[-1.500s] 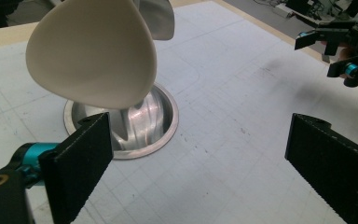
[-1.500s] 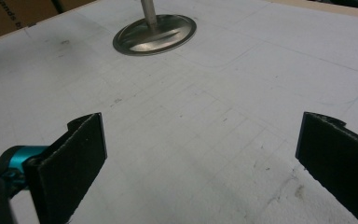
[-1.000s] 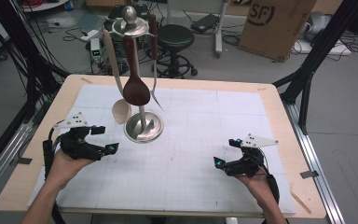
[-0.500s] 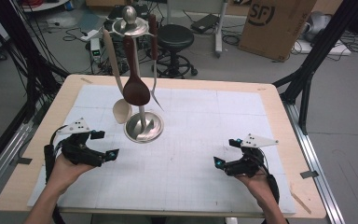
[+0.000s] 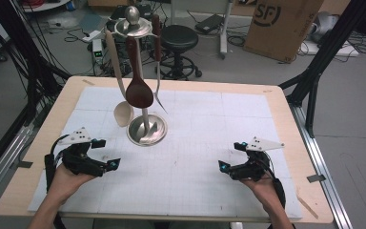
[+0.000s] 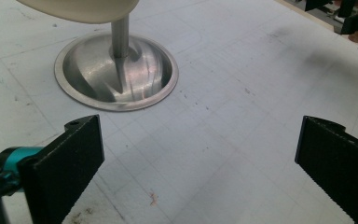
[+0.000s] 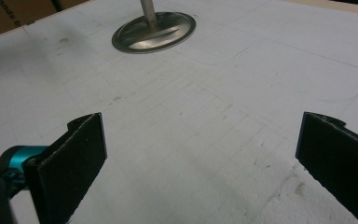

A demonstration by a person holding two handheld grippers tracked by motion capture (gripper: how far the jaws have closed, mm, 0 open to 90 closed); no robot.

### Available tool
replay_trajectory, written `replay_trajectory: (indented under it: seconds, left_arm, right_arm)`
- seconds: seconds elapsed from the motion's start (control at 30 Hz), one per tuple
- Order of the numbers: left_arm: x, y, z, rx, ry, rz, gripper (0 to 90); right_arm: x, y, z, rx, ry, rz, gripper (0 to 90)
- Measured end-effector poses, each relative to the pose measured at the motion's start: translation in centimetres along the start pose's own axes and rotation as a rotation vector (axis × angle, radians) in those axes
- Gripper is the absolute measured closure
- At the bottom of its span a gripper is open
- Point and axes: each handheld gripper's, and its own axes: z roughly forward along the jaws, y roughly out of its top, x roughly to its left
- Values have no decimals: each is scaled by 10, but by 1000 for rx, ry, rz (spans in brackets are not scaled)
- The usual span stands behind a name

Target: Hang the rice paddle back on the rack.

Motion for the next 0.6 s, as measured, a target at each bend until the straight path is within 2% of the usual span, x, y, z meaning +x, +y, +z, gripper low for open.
replay_trajectory:
  seconds: [0.6]
  left_arm:
    - [-2, -16, 0, 2, 17, -4, 16]
  right_arm:
    - [-1, -2, -1, 3, 1, 2, 7]
